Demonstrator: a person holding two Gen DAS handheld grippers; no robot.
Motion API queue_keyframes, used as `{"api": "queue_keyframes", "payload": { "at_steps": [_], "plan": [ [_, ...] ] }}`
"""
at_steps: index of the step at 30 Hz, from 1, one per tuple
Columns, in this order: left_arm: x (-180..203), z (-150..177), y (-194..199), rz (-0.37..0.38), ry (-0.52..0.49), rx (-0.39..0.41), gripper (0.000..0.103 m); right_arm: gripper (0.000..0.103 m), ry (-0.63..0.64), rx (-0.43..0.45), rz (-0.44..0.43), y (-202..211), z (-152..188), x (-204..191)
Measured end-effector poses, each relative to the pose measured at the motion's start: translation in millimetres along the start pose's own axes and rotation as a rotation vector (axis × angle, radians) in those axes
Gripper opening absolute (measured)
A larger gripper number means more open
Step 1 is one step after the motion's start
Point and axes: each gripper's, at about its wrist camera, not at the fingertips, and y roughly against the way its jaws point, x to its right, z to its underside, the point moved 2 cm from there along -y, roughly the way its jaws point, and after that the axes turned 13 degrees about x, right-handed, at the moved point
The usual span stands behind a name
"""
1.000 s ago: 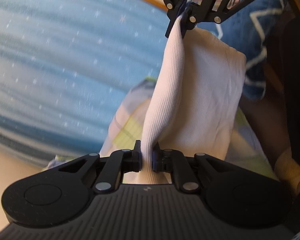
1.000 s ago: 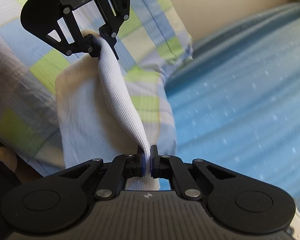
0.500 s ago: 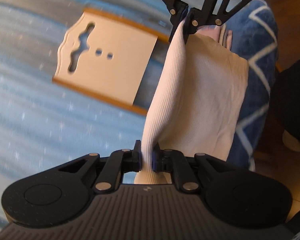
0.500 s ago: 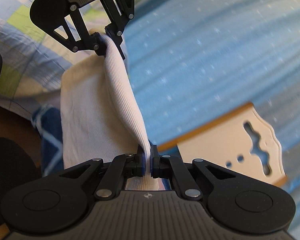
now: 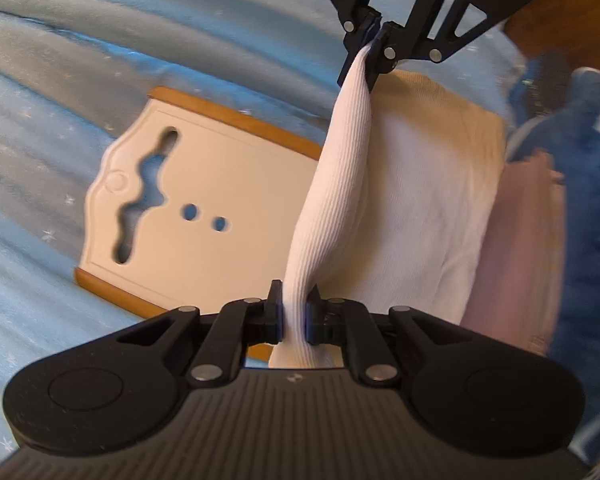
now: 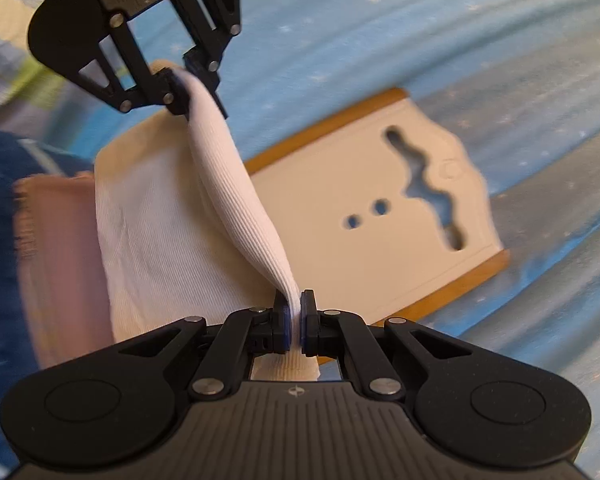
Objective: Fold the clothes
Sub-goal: 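Lift the folded tank top with both grippers and carry it toward the clothes stack, then lower the tank top onto the folded clothes stack and open both grippers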
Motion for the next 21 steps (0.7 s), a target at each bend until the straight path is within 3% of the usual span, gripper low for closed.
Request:
{"api": "queue_keyframes", "payload": {
  "at_steps": [2, 4, 8, 11, 13, 15, 16, 21],
  "plan": [
    [1, 6, -11, -0.016, 0.008, -0.010, 0.008, 0.003, -0.025, 0.022, 0.021, -7, 6, 5],
    [23, 19, -13, 0.022, 0.013, -0.031, 0.008, 0.003, -0.065, 0.012, -0.035, -13, 17, -11],
    [66, 44, -18, 0.097, 0.022, -0.074, 0.008, 0.002, -0.065, -0.063, -0.207, -20, 56, -83],
    [99, 62, -21, 0.154, 0.029, -0.107, 0.010, 0.000, -0.053, -0.084, -0.278, -13, 72, -119],
    [120, 75, -23, 0.192, 0.034, -0.128, 0.012, 0.003, -0.045, -0.088, -0.285, -8, 75, -126],
    [124, 81, -19, 0.174, 0.037, -0.129, 0.014, 0.014, -0.028, -0.092, -0.280, -3, 78, -129],
    [124, 83, -16, 0.164, 0.038, -0.127, 0.014, 0.024, -0.018, -0.094, -0.272, 0, 79, -128],
    [128, 92, 4, 0.130, 0.016, -0.109, 0.017, 0.026, 0.012, -0.111, -0.277, 8, 84, -123]
  ]
}}
